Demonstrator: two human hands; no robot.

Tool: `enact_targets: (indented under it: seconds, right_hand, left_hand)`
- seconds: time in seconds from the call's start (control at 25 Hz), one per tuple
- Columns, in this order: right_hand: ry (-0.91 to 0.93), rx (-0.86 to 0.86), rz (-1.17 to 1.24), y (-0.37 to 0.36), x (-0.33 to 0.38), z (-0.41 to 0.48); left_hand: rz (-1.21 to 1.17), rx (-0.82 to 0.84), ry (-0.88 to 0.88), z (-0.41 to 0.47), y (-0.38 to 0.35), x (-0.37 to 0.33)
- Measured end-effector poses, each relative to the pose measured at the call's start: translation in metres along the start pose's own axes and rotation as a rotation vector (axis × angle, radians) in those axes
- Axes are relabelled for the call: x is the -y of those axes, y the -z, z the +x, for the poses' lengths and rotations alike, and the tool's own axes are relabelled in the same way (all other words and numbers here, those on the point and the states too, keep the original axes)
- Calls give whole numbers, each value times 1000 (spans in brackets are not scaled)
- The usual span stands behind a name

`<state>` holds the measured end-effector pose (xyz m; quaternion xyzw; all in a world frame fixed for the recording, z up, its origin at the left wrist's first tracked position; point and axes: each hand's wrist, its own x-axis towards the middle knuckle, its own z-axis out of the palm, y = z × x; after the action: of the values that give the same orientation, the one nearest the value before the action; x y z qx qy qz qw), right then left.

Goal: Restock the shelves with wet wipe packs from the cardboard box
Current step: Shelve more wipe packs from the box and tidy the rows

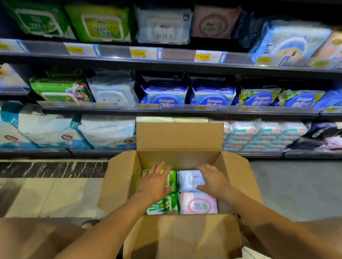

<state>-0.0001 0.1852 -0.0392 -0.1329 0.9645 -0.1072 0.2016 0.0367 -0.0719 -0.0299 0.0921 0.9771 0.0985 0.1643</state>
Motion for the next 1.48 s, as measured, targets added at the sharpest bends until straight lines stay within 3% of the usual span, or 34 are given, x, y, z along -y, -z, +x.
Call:
enact_targets:
  seconds: [0.52,0.76,1.04,1.48]
  right_hand:
    - [-57,428,-235,-115,-40,31]
    - [52,403,-384,-140,-38,48]
    - [58,402,-557,-159,-31,59]
    - [142,380,-504,-129,-33,53]
  left_hand:
    - [-226,283,91,14,-98,13]
    - [-271,301,119,20,-109,22]
    - [-316,304,138,22,-114,26]
    - [-384,292,165,20,-114,30]
